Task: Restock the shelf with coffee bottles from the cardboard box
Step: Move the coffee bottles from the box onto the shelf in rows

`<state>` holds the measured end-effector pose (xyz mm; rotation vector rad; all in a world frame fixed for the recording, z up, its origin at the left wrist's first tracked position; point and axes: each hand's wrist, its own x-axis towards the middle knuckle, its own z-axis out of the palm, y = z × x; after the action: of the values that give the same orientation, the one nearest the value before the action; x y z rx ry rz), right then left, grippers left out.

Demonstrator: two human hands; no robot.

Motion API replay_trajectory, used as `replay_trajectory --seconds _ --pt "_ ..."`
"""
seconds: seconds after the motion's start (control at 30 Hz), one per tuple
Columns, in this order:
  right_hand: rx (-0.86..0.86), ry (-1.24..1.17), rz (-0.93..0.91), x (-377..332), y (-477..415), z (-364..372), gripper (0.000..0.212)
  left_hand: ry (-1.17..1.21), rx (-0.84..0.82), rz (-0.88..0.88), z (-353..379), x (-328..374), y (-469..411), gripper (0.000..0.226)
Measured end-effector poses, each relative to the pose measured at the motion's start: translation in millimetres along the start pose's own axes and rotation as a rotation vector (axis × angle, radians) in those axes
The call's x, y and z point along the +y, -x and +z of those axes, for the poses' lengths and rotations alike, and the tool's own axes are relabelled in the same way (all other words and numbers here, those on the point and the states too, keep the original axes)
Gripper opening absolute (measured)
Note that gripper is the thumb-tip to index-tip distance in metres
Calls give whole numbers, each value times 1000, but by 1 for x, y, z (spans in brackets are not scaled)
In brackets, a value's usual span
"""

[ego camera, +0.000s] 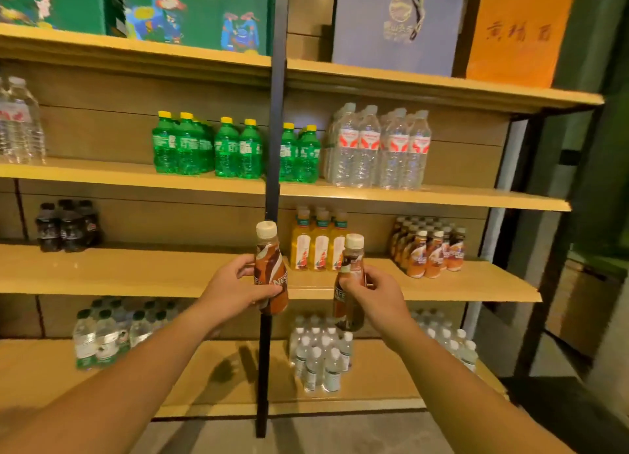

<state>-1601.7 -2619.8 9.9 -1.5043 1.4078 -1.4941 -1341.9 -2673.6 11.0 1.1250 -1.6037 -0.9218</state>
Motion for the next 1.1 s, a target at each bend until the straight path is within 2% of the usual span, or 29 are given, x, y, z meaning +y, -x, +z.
replay_trajectory --seconds 0.1,0.2,0.3,0.6,0.7,0.8,0.9,1.1 --pt "46 34 9 19 -9 -69 20 37 -52 2 68 12 -20 57" --pt "106 77 36 42 -22 -132 23 45 -93 9 137 22 -42 64" --pt "152 97 76 65 -39 -189 27 36 -135 37 205 29 -66 62" --pt "242 82 129 123 -112 -323 16 34 -254 76 366 33 -173 67" --pt "250 99 110 139 -145 -358 16 35 -249 59 406 31 -206 67" --pt "224 113 93 160 -181 -386 12 28 -249 25 442 26 -236 82" --pt "191 133 89 183 -218 -410 14 63 -233 -17 476 24 -253 73" --pt "90 96 119 240 -286 -440 13 -20 -8 -76 547 15 -262 69"
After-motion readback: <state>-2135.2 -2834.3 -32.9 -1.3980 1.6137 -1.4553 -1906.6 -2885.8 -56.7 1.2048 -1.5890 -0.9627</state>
